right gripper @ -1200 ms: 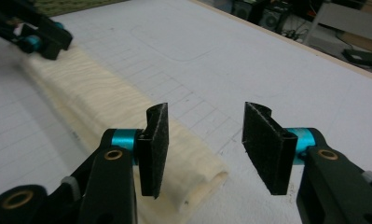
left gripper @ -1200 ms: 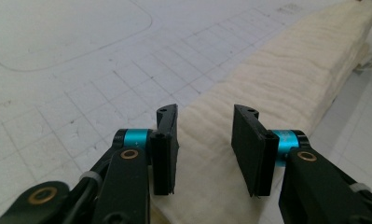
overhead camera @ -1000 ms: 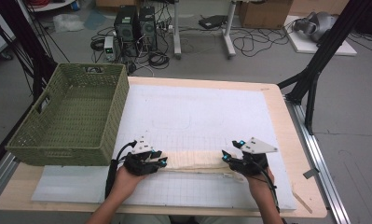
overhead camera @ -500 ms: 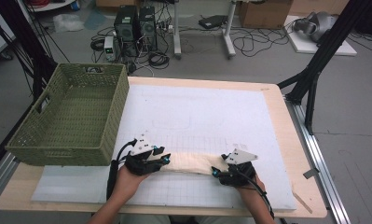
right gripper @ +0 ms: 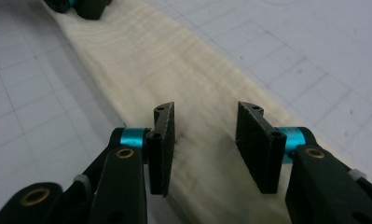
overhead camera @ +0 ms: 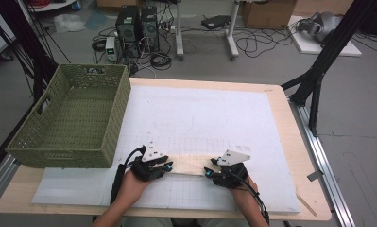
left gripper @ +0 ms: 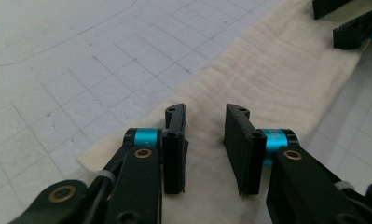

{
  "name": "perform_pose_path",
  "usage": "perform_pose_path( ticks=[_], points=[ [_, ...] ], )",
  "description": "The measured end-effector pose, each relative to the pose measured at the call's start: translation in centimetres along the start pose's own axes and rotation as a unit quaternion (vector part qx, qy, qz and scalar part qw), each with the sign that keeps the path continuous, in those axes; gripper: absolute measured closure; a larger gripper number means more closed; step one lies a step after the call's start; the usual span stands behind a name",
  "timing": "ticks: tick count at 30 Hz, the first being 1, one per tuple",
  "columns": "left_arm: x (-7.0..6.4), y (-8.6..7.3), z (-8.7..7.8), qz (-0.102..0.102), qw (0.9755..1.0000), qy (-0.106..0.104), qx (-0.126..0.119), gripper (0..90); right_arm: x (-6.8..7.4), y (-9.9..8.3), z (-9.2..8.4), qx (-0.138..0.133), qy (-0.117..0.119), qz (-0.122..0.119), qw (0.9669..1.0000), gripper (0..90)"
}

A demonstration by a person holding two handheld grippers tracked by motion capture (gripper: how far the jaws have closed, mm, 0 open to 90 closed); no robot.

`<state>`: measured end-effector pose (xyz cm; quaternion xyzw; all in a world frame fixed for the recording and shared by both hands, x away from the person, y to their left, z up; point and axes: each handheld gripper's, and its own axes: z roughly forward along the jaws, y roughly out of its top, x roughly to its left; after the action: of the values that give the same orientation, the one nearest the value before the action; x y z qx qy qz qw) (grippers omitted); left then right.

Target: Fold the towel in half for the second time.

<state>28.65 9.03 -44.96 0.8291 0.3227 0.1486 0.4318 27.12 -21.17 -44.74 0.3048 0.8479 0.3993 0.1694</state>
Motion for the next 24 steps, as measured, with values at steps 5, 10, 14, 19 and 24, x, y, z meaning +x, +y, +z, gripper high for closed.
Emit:
perform_pose_path(
  ticks=[5,10,14,19,24],
  points=[
    [0.1,0.0,0.0,-0.001,1.0,0.005,0.001,68.0,-1.7,-1.3,-2.1,0.007,-0.022,0.02,0.9995,58.4],
    [0.2,0.0,0.0,-0.002,1.0,0.009,0.001,66.8,-2.6,-2.7,-4.0,0.011,-0.027,0.025,0.9993,60.5],
    [0.2,0.1,0.1,0.0,0.9999,0.01,0.002,66.8,-2.7,-3.4,-4.6,0.009,-0.022,0.011,0.9997,61.2],
    [0.4,0.1,0.2,0.005,0.9999,0.016,0.002,67.3,-3.0,-4.0,-4.4,-0.002,-0.012,0.026,0.9996,61.4],
    [1.2,0.2,-0.4,0.01,0.9988,0.047,0.009,67.0,-3.0,-4.0,-4.4,-0.004,-0.013,0.027,0.9995,61.2]
  ],
)
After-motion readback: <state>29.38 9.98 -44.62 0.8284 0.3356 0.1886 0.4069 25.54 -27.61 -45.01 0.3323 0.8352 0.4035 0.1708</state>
